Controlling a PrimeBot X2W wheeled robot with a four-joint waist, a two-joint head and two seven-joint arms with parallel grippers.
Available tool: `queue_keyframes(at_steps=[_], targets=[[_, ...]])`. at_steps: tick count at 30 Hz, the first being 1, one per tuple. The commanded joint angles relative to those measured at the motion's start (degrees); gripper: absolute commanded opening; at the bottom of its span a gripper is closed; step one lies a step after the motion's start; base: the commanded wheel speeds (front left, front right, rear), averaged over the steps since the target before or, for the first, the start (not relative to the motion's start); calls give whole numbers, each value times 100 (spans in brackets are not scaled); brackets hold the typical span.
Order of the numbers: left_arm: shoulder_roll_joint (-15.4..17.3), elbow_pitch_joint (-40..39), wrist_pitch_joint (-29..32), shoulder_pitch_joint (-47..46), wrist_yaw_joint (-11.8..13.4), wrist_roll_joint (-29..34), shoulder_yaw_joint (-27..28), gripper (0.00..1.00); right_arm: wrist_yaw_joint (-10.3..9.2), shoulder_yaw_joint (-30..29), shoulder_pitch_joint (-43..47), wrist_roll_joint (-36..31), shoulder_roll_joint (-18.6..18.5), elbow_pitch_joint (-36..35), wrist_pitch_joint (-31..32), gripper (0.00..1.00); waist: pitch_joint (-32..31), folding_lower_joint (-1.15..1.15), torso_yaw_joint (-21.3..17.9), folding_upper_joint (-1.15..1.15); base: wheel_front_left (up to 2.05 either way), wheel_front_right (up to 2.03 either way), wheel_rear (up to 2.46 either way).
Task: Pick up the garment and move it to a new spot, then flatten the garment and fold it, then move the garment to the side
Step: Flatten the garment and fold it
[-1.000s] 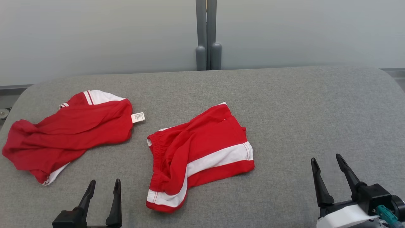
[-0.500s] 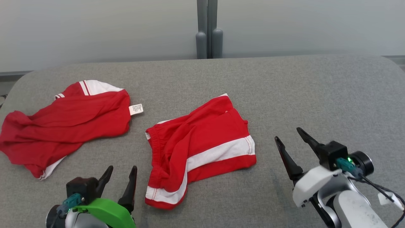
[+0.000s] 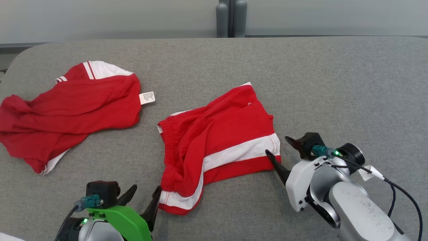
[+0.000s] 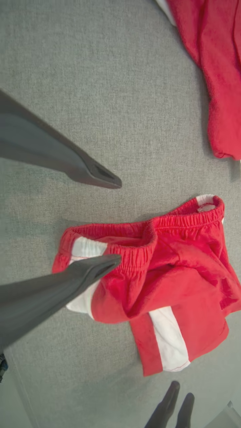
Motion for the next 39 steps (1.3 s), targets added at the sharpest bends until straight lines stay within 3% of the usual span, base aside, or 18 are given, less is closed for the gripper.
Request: queue_keyframes(at_steps=[1,23,25,30,32,34,37,38,39], targets=[[-5,2,36,66,-16,-71,-16,100,-8,25,-6,39,43,84,-62,100,76,0,62,0,0,0,0],[48,281,266,-86,-141,-490,-303,100,-8,172,-386,-129,276,981,-458,100,169,0,93,0,0,0,0],[35,286,274,-88,-148,-534,-341,93,-8,182,-395,-112,279,1012,-464,100,172,0,99,0,0,0,0],[43,308,270,-134,-153,-628,-378,100,-8,200,-441,-115,289,1078,-493,99,196,0,111,0,0,0,0],[45,353,265,-164,-159,-670,-377,100,-8,198,-451,-120,296,1108,-507,97,200,0,116,0,0,0,0],[42,406,238,-198,-167,-721,-376,100,-8,206,-466,-123,302,1137,-512,87,198,0,115,0,0,0,0],[21,485,197,-223,-177,-777,-394,87,-8,235,-492,-117,322,1164,-520,69,200,0,102,0,0,0,0],[15,507,189,-237,-179,-785,-410,74,-8,248,-490,-109,325,1175,-531,56,192,0,94,0,0,0,0],[8,517,174,-252,-183,-790,-424,48,-8,261,-489,-98,328,1184,-538,49,190,0,87,0,0,0,0]])
